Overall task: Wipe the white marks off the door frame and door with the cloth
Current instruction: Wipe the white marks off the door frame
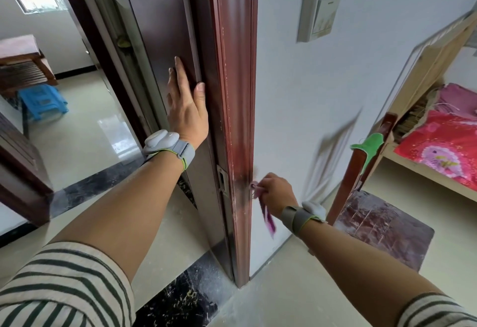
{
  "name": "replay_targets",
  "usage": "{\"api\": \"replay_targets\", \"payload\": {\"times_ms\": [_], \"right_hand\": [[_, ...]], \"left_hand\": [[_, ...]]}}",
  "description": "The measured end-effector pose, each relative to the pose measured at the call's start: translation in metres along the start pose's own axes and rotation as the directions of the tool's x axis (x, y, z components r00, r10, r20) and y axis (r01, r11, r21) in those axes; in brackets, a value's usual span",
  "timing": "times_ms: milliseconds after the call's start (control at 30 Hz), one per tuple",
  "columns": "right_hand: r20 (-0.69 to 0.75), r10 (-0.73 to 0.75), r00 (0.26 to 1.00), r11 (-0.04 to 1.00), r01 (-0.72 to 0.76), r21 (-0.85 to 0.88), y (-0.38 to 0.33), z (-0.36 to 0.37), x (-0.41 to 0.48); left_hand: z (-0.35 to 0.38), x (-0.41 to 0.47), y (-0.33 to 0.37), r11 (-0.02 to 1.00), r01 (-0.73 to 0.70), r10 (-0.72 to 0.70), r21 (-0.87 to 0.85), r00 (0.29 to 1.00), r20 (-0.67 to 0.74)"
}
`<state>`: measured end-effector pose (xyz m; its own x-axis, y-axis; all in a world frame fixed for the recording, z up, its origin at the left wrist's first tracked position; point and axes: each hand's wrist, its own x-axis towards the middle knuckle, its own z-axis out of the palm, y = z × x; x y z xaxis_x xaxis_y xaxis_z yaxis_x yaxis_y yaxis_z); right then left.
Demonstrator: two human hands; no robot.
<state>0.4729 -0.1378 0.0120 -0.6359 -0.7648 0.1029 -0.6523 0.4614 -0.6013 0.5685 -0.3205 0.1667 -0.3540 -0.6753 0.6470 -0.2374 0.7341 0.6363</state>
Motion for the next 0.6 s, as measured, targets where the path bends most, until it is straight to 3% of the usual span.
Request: {"api": "replay_targets", "payload": {"times_ms": [67, 167, 267, 367, 500, 600], "right_hand": [[-0.166, 0.075, 0.983, 0.986, -0.047, 0.162, -0.006, -0.006, -0.002], [-0.363, 0.121, 0.924, 0.919, 0.035, 0.393, -0.032, -0.02, 0.007], [-0.448, 0.06, 0.892, 0.881, 0.163, 0.443, -0.062, -0.029, 0.016], [-0.419, -0.077, 0.905, 0.893, 0.249, 0.374, -0.074, -0.017, 0.011], [-0.108, -0.218, 0.97, 0.966, 0.23, 0.121, -0.048, 0.008, -0.004], [-0.219, -0.178, 0.959, 0.968, 0.211, 0.139, -0.039, -0.005, -0.01]], "left_hand": [[0.0, 0.001, 0.001, 1.0, 0.009, -0.009, -0.003, 1.0, -0.002], [-0.001, 0.0, 0.001, 1.0, 0.027, -0.027, -0.002, 1.0, 0.005], [-0.001, 0.001, -0.001, 1.0, 0.01, -0.01, 0.0, 1.0, 0.018], [-0.002, 0.002, -0.003, 1.0, -0.004, 0.004, 0.002, 1.0, 0.021], [-0.003, 0.002, -0.005, 1.0, -0.014, 0.014, 0.0, 1.0, 0.02], [-0.004, 0.003, -0.006, 0.999, -0.036, 0.036, 0.007, 0.999, 0.035]]}}
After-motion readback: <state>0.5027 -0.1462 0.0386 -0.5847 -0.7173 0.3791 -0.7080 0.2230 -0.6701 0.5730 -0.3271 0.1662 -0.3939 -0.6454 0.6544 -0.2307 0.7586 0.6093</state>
